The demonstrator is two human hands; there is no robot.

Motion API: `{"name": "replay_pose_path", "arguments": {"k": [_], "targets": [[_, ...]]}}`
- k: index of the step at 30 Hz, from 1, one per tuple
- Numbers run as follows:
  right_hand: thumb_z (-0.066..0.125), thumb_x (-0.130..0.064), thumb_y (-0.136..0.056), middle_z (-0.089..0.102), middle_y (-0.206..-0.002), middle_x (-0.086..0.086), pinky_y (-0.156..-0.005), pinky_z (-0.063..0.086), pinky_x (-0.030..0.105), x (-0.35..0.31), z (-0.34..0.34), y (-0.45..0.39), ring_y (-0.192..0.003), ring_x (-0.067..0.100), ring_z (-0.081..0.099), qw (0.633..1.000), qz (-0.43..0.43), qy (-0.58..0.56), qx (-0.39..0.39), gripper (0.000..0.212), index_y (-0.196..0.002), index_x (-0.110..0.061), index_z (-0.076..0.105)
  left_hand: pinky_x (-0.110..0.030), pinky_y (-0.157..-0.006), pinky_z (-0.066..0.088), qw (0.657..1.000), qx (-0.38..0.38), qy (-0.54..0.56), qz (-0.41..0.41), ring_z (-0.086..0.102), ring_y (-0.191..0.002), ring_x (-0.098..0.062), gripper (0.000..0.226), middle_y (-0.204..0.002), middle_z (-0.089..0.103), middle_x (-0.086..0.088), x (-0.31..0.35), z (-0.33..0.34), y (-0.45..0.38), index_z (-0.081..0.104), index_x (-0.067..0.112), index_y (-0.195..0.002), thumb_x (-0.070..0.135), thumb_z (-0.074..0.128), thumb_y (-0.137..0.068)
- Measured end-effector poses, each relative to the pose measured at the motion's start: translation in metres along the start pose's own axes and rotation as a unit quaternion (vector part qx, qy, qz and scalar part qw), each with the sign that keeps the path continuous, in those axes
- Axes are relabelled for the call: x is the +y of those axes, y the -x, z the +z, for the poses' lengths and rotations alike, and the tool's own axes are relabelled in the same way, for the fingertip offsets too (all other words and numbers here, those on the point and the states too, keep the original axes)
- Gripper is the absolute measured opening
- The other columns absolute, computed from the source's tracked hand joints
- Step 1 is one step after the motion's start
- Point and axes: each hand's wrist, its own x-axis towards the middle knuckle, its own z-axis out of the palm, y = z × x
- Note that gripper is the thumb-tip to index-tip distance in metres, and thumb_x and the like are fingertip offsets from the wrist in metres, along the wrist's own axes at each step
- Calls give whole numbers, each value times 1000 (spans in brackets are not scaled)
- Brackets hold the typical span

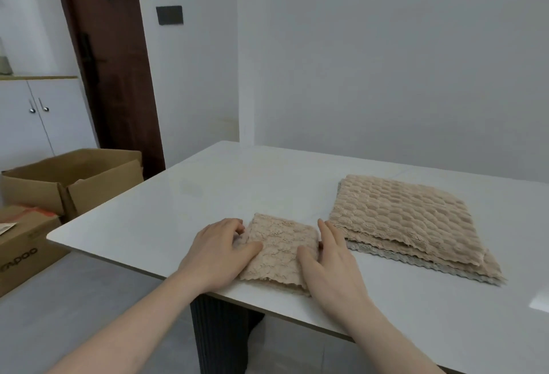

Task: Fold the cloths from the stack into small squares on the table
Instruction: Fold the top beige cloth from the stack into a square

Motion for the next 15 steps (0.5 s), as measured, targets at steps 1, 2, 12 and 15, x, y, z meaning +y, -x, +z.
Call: {"name": "replay_pose_path", "arguments": {"k": [1,2,12,15], "targets": [[45,-44,-96,15,-167,-9,-122,25,41,1,1,0,-150,14,26,1000,-4,-4,1,76,-162,-23,15,-34,-98,44,1000,-1,3,8,53,-111,-8,51,-121,59,17,-1,0,0,59,30,-112,71,47,-83],[47,-44,-93,17,-164,-11,-120,28,41,0,0,3,-147,13,31,1000,-8,-11,5,79,-162,-24,14,-33,-100,43,1000,1,4,22,52,-113,-6,50,-124,58,19,0,-3,2,59,32,-108,72,45,-82],[69,-38,-84,38,-143,-20,-100,43,29,-4,-10,0,-103,-2,54,995,68,-72,-31,90,-156,-40,15,-30,-101,38,995,-27,96,1,49,-121,2,32,-121,58,32,3,-12,-2,65,37,-91,66,60,-77],[74,-24,-82,45,-137,-20,-83,44,11,-22,-22,-4,-100,-4,56,979,149,-125,-55,96,-156,-39,14,-27,-114,21,983,-130,115,-56,28,-131,7,40,-130,39,39,17,-27,-6,63,46,-108,64,63,-73]]}}
